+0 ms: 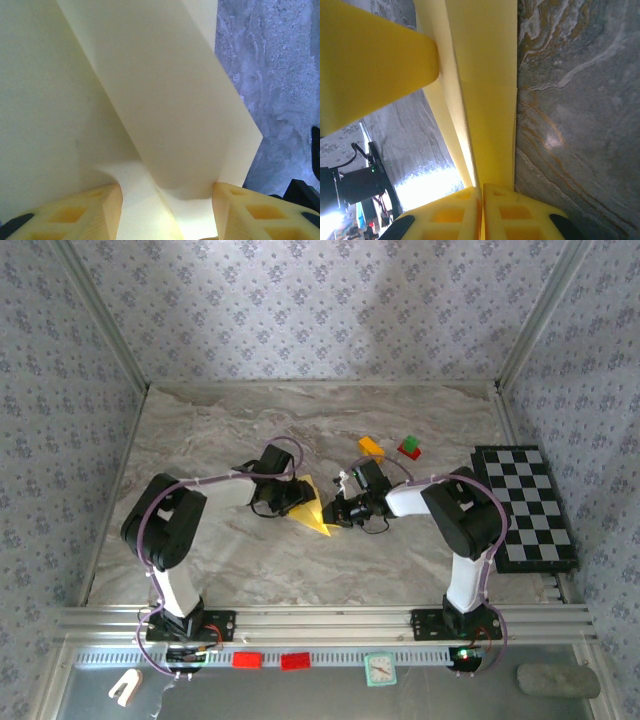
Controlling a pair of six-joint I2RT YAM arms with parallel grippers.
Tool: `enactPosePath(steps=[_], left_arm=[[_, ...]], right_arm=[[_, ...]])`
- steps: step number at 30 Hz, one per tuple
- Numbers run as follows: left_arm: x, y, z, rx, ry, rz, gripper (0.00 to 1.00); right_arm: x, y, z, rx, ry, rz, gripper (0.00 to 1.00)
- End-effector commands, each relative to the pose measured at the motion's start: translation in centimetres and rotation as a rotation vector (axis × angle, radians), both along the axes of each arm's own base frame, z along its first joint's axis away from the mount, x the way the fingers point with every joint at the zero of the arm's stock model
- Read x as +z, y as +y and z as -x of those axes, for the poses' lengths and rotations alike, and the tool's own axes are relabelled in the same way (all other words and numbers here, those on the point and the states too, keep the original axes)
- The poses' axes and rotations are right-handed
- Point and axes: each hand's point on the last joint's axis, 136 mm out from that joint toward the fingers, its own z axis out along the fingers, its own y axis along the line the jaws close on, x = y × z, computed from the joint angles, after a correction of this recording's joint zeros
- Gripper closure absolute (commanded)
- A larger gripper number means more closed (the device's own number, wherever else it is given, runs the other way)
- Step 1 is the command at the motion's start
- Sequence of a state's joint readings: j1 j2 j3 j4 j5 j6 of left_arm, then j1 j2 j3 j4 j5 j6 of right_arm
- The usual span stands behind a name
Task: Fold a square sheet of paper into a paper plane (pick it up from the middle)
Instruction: Fourth fold the wing at the center of the table.
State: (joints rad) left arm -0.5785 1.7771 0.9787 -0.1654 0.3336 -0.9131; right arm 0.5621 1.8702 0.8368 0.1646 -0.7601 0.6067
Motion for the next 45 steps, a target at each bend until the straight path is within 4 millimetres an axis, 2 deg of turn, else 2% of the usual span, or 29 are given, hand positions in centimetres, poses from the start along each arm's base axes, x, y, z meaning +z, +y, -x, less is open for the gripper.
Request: enactPosePath(steps=[1, 8, 16, 21, 33, 39, 45], left_arm=[[-1.4, 0.5, 0.8, -0.017, 0.046, -0.076, 0.48], [-2.5, 1.3, 1.5, -0.023, 0.089, -0.166, 0.47], [-3.6, 2.2, 2.2, -0.007, 0.138, -0.241, 0.48], [-4.1, 2.7, 2.4, 0.007, 0.16, -0.269, 0.49], [-4.7, 3.0, 2.7, 0.019, 0.188, -0.291, 0.52], [-5.0, 3.1, 2.9, 0.024, 0.199, -0.302, 0.53], [-5.3, 3.3, 3.2, 0.028, 0.216, -0.314, 0.56]], right_arm=[[-2.5, -1.7, 0.4, -0.048, 0.07, 0.087, 0.87], [-1.7, -1.8, 0.0, -0.06, 0.044, 0.066, 0.81], [2.3, -2.1, -0.9, -0.107, -0.03, -0.005, 0.7], [3.7, -2.5, -1.3, -0.123, -0.088, -0.008, 0.69], [4.0, 0.1, -0.2, -0.038, -0.112, -0.029, 0.79], [3.1, 1.0, 0.7, 0.019, -0.115, -0.01, 0.83], [2.0, 0.8, 1.0, 0.032, -0.106, 0.04, 0.83]])
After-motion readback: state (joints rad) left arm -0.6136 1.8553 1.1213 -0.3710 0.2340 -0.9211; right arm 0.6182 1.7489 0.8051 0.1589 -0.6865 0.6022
